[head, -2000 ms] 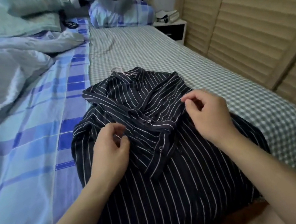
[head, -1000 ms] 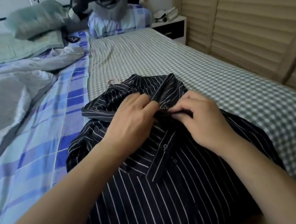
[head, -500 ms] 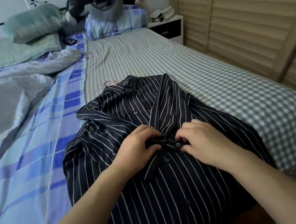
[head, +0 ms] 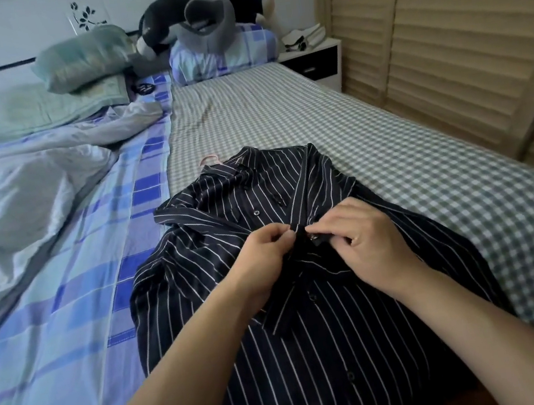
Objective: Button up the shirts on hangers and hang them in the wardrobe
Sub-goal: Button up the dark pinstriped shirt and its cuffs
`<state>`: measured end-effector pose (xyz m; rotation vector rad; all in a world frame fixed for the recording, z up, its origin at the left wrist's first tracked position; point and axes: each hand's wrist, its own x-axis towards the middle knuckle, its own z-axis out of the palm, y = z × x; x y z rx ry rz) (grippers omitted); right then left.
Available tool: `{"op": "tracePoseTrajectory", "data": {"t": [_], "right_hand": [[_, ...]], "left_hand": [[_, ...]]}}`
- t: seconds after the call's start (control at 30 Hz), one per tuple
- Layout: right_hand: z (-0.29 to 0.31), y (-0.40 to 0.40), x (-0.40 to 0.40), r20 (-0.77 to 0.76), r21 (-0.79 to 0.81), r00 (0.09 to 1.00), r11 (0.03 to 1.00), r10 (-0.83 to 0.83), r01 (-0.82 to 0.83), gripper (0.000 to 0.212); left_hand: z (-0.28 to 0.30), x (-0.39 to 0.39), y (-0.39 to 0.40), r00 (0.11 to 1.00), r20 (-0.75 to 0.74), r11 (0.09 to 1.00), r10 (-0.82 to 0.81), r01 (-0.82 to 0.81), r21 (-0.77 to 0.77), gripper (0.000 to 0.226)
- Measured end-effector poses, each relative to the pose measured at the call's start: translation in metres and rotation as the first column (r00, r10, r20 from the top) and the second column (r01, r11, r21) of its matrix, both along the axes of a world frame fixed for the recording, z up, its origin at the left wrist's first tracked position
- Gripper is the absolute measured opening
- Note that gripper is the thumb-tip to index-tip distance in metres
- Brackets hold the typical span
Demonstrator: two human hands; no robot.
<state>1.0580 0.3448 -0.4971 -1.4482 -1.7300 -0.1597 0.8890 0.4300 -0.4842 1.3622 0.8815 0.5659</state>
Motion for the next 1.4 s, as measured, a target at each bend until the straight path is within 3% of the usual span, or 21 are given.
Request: {"op": "tracePoseTrajectory", "data": {"t": [0.1, 0.23, 0.4, 0.57, 0.67, 0.83, 1.0, 1.07, 1.13, 1.2, 1.3, 1.4], "right_hand": [[-0.001, 0.007, -0.002, -0.038, -0.021, 0.999, 0.999, 0.026, -0.027, 0.041], [-0.002, 0.015, -0.006, -0.095, -0.038, 0.994, 0.997, 0.059, -0.063, 0.031], [-0.003, 0.021, -0.01, -0.186, 0.017, 0.98, 0.997, 0.072, -0.071, 0.03], [-0.004, 0.023, -0.011, -0.286, -0.037, 0.948, 0.987, 0.142, -0.159, 0.032], [-0.007, 0.025, -0.009, -0.261, -0.062, 0.957, 0.987, 0.125, -0.146, 0.032], [-0.01, 0.027, -0.013, -0.266, -0.083, 0.959, 0.988, 0.101, -0.128, 0.036], [-0.008, 0.029, -0.008, -0.305, -0.237, 0.952, 0.971, -0.03, -0.045, 0.05], [-0.009, 0.029, -0.006, -0.302, -0.28, 0.952, 0.959, -0.05, -0.038, 0.044], [-0.01, 0.029, -0.006, -0.296, -0.298, 0.953, 0.954, -0.061, -0.031, 0.03], [-0.012, 0.029, -0.005, -0.305, -0.306, 0.95, 0.952, -0.072, -0.026, 0.022], [-0.01, 0.028, -0.008, -0.329, -0.315, 0.942, 0.948, -0.067, -0.043, 0.018], [-0.01, 0.029, -0.011, -0.37, -0.298, 0.925, 0.954, -0.087, -0.03, 0.013]], "left_hand": [[0.007, 0.001, 0.004, 0.996, 0.079, 0.993, -0.036, 0.045, -0.112, 0.025], [-0.001, 0.002, 0.009, 0.997, 0.047, 0.996, -0.065, 0.068, -0.065, 0.021], [-0.009, -0.006, 0.012, 0.985, 0.151, 0.995, -0.081, 0.089, -0.051, 0.008], [-0.006, -0.008, 0.019, 0.98, 0.149, 0.964, -0.133, 0.162, -0.208, 0.023], [-0.002, -0.01, 0.023, 0.973, 0.133, 0.94, -0.186, 0.216, -0.265, 0.033], [0.005, -0.012, 0.027, 0.971, 0.069, 0.926, -0.231, 0.241, -0.292, 0.024], [0.002, -0.005, 0.021, 0.983, 0.041, 0.953, -0.181, 0.186, -0.241, 0.005], [0.0, -0.001, 0.016, 0.994, -0.045, 0.991, -0.101, 0.097, -0.087, 0.009], [-0.005, 0.0, 0.01, 0.983, -0.185, 0.97, 0.009, 0.037, 0.242, 0.006], [-0.013, 0.0, 0.003, 0.976, -0.183, 0.866, 0.118, -0.011, 0.501, 0.008], [-0.023, -0.005, 0.0, 0.975, -0.057, 0.715, 0.214, -0.117, 0.689, 0.014], [-0.029, -0.007, 0.001, 0.973, -0.017, 0.492, 0.23, -0.101, 0.865, 0.011]]}}
